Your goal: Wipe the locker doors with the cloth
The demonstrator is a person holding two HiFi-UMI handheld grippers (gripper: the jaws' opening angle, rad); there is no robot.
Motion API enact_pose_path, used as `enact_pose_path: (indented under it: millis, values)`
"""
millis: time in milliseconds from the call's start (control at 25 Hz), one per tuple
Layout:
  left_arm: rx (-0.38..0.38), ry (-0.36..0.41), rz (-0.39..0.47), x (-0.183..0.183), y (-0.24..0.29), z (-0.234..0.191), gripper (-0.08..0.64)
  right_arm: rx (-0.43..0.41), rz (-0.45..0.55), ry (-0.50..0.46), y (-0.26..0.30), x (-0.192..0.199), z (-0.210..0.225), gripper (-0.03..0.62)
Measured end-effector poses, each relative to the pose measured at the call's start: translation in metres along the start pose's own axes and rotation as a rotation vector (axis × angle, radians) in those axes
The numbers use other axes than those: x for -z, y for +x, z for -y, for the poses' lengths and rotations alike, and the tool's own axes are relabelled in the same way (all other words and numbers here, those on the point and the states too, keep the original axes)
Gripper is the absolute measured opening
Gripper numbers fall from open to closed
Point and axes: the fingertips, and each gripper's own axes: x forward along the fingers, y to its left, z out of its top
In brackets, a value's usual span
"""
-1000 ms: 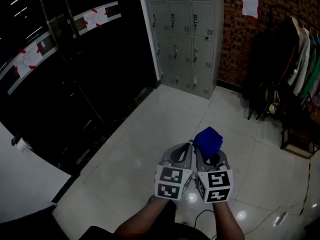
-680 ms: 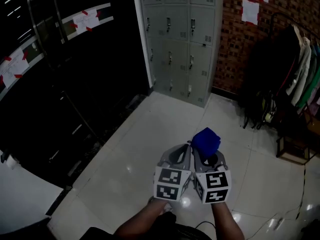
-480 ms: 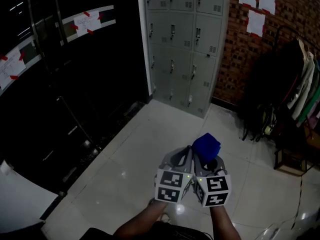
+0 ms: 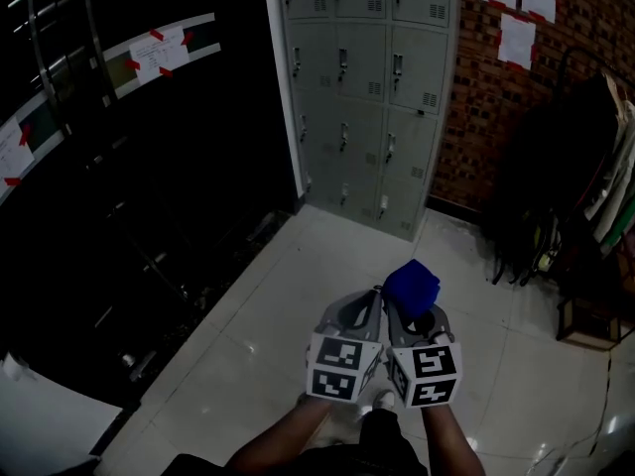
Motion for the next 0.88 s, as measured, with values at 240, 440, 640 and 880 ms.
enact_pose_path:
  millis: [240, 440, 640, 880]
  values:
    - [-0.013, 0.018, -0.001, -0.009, 0.074, -0.027, 0.005, -0.012, 0.026, 0.003, 0.067, -0.009, 0.048, 0.069]
    - [-0.039, 0.022, 0.004, -0.032, 0.156, -0.055, 0.005, -0.04, 0.038, 0.004, 0.139, -0.029, 0.101, 0.069]
    - [-0.077, 0.034, 0.008, -0.06, 0.24, -0.083, 0.005, -0.064, 0.049, -0.015, 0.209, -0.053, 0.157, 0.068]
    - [-0.106, 0.054, 0.025, -0.087, 0.319, -0.104, 0.005, -0.086, 0.058, -0.014, 0.271, -0.065, 0.213, 0.069]
